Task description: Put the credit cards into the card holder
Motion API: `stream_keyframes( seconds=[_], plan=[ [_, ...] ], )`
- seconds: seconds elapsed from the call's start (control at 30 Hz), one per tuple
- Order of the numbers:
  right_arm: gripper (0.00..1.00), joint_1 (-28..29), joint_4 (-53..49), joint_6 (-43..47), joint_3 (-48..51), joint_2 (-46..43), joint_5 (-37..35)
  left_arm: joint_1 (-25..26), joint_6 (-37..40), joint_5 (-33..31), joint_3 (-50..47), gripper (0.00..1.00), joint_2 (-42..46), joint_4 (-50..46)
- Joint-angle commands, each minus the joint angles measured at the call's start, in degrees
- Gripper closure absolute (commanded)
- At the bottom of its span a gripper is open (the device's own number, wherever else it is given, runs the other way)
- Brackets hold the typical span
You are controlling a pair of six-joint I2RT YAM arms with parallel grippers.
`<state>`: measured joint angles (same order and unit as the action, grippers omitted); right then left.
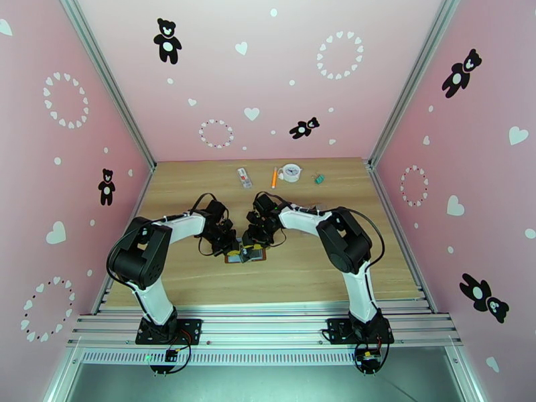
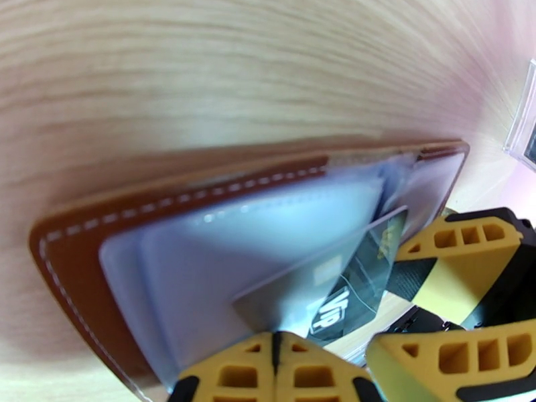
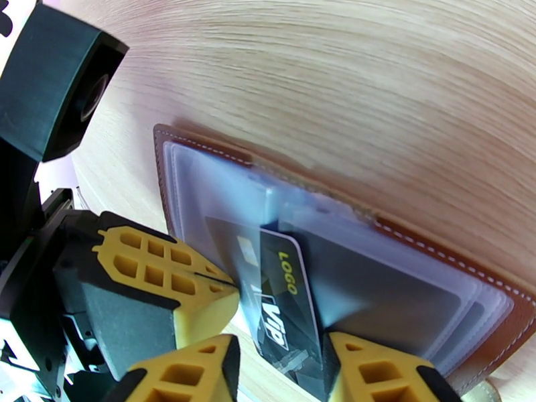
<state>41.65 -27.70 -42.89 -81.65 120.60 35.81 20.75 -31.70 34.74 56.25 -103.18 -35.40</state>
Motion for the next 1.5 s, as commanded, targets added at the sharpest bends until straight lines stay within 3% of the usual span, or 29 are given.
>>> stream_keyframes(
  seconds=[0.0, 0.33, 0.7, 0.9, 1.0, 1.27, 1.47],
  plan=[
    [0.66, 1.4, -0.9, 0.8, -0.7, 2.6, 1.3, -0.3, 0.1, -6.2, -2.5, 1.0, -2.6, -0.3],
    [0.78, 1.5, 0.5, 0.4, -1.2, 3.4, 2.6, -0.3, 0.2, -6.2, -2.5, 1.0, -2.4, -0.5],
    [1.0, 1.4, 1.2, 0.6, -0.9, 3.0, 2.0, -0.5, 0.7, -5.8, -2.2, 0.99, -0.9, -0.6],
    [1.0, 1.0, 2.9, 0.1, 1.0, 1.9, 1.5, -1.9, 0.0, -4.9, -0.6, 0.78, 3.8, -1.8],
    [1.0, 0.6, 3.8, 0.0, 1.9, 1.0, 1.5, -3.3, -0.5, -4.4, 0.4, 0.73, 6.3, -2.3],
    [1.0, -0.2, 7.0, -0.8, 5.2, -1.8, 0.4, -6.4, -1.4, -4.4, 0.5, 0.77, 10.3, -3.1],
    [1.0, -0.5, 10.1, -3.2, 7.9, -3.7, -1.6, -6.5, -1.8, -5.8, -2.2, 0.86, 7.8, -3.1]
  ],
)
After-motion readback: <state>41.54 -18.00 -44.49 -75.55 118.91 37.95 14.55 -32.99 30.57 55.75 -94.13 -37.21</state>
